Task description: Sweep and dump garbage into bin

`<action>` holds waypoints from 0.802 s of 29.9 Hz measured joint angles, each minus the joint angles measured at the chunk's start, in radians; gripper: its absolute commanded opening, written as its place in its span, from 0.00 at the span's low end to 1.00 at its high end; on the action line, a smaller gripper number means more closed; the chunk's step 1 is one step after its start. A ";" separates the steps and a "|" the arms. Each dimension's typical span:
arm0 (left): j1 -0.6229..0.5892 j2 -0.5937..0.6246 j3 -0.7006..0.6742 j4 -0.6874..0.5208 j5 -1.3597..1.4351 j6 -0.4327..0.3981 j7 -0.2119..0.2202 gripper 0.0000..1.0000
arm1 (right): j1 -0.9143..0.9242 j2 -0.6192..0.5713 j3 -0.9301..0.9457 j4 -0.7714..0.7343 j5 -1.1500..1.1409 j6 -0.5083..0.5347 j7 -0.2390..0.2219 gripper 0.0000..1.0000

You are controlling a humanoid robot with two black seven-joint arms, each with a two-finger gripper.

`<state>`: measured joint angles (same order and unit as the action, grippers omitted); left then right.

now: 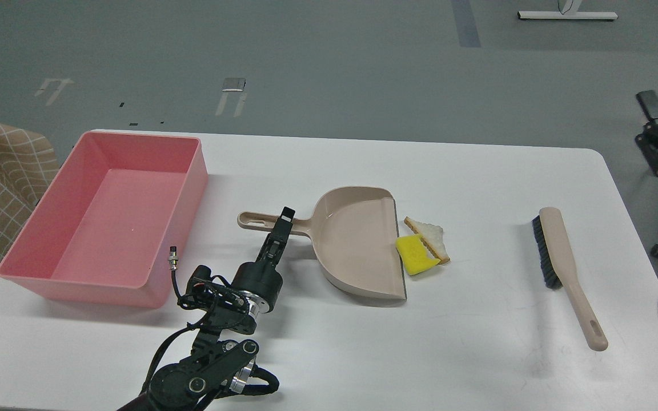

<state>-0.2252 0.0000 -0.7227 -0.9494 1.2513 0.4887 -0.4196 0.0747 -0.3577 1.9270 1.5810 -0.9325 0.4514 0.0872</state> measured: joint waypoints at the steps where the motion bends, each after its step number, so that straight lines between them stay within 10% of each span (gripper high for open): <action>1: 0.000 0.000 0.000 -0.001 0.000 0.000 0.000 0.49 | -0.017 -0.021 0.027 0.016 0.000 0.009 0.012 1.00; 10: -0.005 0.000 0.000 -0.007 0.002 0.000 -0.003 0.48 | -0.153 -0.029 0.105 0.064 -0.006 0.037 0.236 0.99; 24: -0.013 0.000 0.079 -0.005 0.001 0.000 0.001 0.27 | -0.216 -0.058 0.096 0.048 -0.240 0.037 0.150 0.95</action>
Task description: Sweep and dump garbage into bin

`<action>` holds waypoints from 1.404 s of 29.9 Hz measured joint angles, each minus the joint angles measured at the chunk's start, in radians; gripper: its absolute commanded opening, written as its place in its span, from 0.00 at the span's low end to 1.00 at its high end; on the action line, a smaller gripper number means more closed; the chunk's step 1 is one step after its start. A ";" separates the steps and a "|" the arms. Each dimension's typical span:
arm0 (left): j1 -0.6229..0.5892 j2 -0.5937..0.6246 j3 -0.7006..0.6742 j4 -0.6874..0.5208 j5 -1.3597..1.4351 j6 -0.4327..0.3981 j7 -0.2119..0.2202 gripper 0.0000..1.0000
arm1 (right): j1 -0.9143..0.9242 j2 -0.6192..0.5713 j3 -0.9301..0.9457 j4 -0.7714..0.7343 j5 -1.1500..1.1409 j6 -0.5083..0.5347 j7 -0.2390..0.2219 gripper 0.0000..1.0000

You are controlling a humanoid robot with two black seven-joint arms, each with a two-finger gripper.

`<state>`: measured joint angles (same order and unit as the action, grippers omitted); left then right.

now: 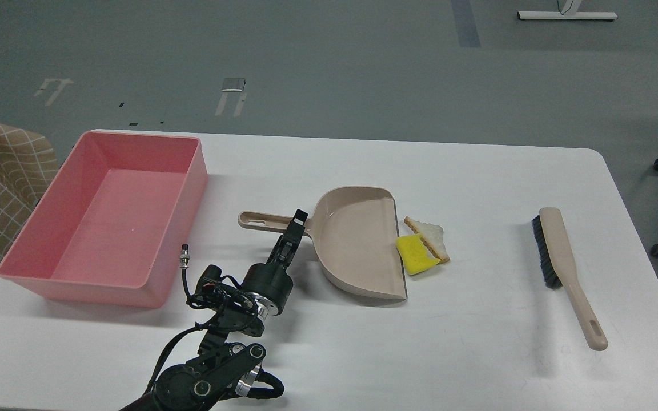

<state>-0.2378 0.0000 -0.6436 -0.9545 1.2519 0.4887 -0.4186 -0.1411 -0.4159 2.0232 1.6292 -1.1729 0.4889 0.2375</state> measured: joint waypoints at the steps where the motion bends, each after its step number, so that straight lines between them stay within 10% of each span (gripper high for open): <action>1: 0.000 0.000 0.002 0.000 0.000 0.000 0.001 0.27 | 0.000 0.000 0.000 -0.003 -0.001 0.000 -0.004 0.95; 15: -0.003 0.000 0.004 0.000 -0.002 0.000 0.003 0.27 | -0.028 -0.078 0.001 0.001 -0.002 0.000 -0.019 0.93; 29: -0.003 0.000 0.004 0.000 -0.002 0.000 0.001 0.27 | -0.128 -0.552 -0.290 -0.023 -0.280 0.000 -0.068 0.94; 42: -0.003 0.000 0.003 0.000 -0.002 0.000 0.001 0.28 | 0.022 -0.574 -0.584 -0.006 -0.692 0.000 -0.086 0.93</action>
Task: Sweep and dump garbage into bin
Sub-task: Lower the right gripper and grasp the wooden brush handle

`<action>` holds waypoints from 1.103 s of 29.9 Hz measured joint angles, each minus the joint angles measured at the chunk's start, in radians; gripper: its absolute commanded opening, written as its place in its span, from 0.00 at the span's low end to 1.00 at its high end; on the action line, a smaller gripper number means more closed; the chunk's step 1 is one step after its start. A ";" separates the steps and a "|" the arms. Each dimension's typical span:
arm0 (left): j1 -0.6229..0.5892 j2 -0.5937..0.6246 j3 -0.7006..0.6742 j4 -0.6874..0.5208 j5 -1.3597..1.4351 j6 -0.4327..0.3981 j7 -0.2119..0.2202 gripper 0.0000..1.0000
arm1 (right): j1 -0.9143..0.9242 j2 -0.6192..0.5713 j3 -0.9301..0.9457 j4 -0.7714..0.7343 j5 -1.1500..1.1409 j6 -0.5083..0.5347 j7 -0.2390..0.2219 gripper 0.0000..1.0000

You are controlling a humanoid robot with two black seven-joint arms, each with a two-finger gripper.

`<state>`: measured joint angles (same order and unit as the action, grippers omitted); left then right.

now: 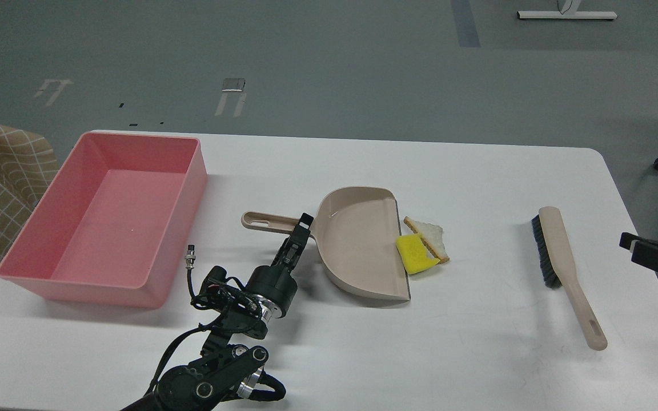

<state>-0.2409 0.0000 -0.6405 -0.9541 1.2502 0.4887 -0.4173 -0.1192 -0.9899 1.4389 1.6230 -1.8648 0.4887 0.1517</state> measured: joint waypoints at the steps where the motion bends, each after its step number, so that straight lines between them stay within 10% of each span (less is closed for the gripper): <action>1: -0.001 0.000 0.000 0.000 -0.001 0.000 0.000 0.28 | 0.023 0.002 -0.029 0.000 -0.010 0.000 0.000 0.93; 33: -0.033 0.000 0.002 0.012 -0.003 0.000 0.000 0.28 | 0.058 0.190 -0.197 -0.015 -0.180 0.000 -0.069 0.86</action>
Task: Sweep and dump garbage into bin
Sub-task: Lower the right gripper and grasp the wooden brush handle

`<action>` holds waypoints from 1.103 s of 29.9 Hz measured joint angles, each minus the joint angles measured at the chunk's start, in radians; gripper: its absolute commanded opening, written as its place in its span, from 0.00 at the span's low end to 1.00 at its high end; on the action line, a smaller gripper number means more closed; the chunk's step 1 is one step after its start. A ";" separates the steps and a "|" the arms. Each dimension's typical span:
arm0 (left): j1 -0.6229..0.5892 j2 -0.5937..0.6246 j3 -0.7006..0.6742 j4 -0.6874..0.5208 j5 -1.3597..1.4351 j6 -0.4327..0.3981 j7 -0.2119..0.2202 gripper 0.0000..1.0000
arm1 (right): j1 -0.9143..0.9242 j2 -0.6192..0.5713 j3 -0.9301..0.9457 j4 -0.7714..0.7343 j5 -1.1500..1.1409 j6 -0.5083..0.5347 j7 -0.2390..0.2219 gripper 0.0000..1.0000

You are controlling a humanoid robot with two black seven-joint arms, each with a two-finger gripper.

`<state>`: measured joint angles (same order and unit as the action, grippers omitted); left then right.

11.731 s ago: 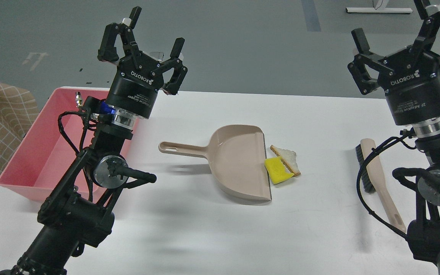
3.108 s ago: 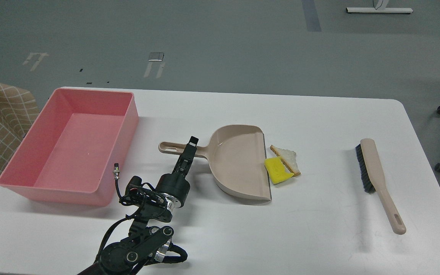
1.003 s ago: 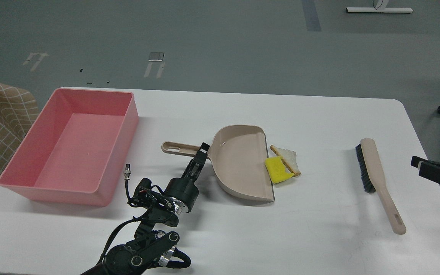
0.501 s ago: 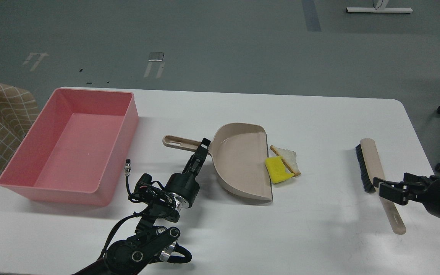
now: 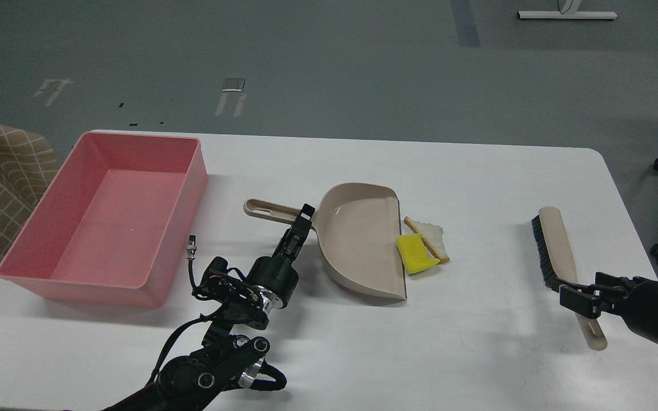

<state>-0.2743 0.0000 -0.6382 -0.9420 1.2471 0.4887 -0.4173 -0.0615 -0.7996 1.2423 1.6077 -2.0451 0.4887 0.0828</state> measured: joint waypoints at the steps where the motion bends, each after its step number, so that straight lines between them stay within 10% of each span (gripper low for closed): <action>1: 0.001 0.000 0.000 0.001 0.000 0.000 0.000 0.28 | 0.000 0.000 0.001 0.000 0.000 0.000 0.000 0.86; 33: 0.003 0.000 0.001 0.005 0.001 0.000 0.001 0.29 | -0.015 0.029 0.006 -0.035 0.003 0.000 -0.046 0.79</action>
<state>-0.2712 0.0000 -0.6375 -0.9372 1.2478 0.4887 -0.4167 -0.0765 -0.7706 1.2481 1.5729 -2.0419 0.4887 0.0370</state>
